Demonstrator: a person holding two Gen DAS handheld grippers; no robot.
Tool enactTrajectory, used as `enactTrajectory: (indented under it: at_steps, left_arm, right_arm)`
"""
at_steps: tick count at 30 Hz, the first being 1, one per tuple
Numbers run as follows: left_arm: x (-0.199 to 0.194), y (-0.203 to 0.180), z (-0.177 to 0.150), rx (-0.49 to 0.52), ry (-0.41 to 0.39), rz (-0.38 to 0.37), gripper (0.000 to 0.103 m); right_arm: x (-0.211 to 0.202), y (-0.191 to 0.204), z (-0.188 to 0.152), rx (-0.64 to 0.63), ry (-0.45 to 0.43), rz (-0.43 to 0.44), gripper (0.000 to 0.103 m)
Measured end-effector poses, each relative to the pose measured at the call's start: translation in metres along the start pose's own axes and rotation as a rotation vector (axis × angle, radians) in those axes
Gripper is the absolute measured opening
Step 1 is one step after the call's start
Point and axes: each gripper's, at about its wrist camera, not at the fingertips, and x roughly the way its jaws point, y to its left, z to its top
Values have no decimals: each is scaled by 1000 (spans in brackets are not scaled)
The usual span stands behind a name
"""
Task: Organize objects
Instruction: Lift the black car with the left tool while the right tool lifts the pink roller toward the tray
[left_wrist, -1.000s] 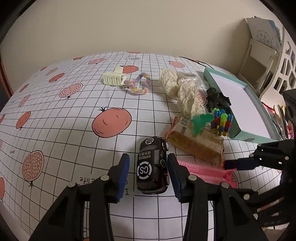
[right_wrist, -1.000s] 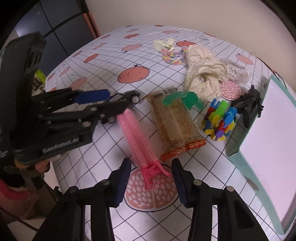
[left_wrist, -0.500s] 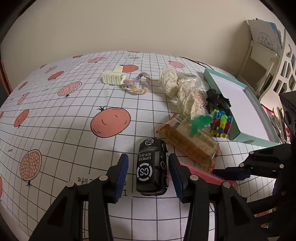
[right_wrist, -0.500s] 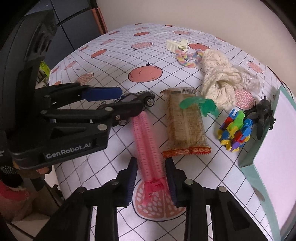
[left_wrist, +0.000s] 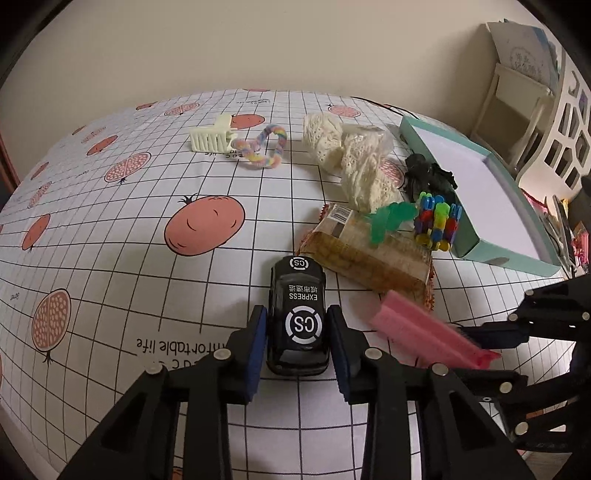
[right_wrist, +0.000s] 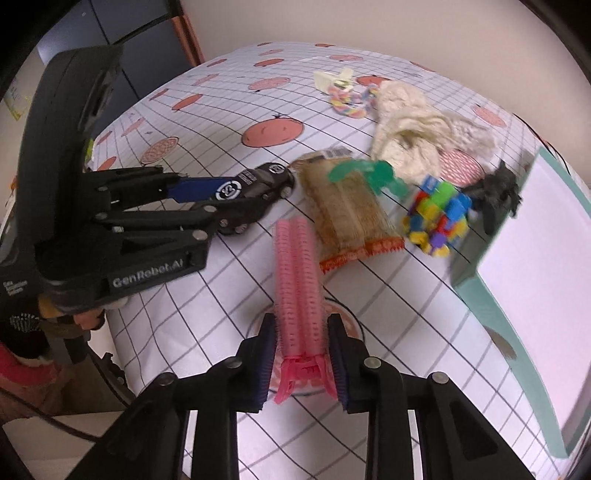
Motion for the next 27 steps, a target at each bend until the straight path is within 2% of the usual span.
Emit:
enactTrajectory:
  at_steps: [10,18,21,27]
  left_arm:
    - [-7,-2,-2,13,-3,18,34]
    - [-32,-9,9,33,-59,26,34]
    - [-49,-10,26,31,-105,32,34]
    - [-82,-28,73,68,-257,47,34]
  right_arm:
    - [-25,-5,-10,43,-36,15,29]
    - [-66,-6,-9,44,-99,-23,28]
    - [-100,-16,2,65,-168,-66,29]
    - [-154,-40,33,138,-298,-174,29]
